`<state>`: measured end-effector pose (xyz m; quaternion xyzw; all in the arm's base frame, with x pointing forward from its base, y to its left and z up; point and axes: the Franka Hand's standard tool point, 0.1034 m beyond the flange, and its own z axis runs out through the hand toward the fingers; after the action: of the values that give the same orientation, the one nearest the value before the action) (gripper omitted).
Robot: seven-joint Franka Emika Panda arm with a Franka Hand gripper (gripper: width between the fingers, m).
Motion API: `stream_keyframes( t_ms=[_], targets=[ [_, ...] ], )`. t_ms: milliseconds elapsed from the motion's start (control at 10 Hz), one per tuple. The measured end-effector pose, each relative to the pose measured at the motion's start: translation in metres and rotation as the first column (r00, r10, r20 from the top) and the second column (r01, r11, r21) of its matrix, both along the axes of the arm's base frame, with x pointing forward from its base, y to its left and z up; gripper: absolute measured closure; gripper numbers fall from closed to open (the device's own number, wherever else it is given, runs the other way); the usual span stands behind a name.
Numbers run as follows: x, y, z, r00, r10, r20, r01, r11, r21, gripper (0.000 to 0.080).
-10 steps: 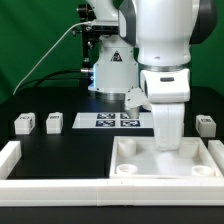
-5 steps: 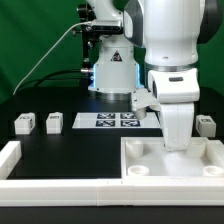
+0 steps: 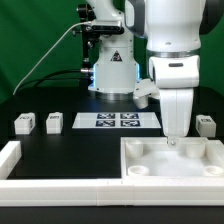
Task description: Assemble one leg
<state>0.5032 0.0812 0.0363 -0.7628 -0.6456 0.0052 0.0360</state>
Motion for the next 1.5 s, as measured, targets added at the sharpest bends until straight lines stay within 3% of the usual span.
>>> stream_keyframes(
  t_ms=[300, 1200, 1300, 1500],
  targets=[
    [-0.005, 0.009, 0.025, 0.969, -0.244, 0.029, 0.245, 0.97, -0.009, 0.0157],
    [-0.005, 0.01, 0.024, 0.949, -0.315, 0.021, 0.316, 0.949, -0.012, 0.015],
    [-0.006, 0.011, 0.023, 0.898, -0.439, 0.017, 0.439, 0.898, -0.009, 0.015],
    [-0.014, 0.013, 0.022, 0.706, -0.708, 0.005, 0.708, 0.706, 0.006, 0.015]
  ],
)
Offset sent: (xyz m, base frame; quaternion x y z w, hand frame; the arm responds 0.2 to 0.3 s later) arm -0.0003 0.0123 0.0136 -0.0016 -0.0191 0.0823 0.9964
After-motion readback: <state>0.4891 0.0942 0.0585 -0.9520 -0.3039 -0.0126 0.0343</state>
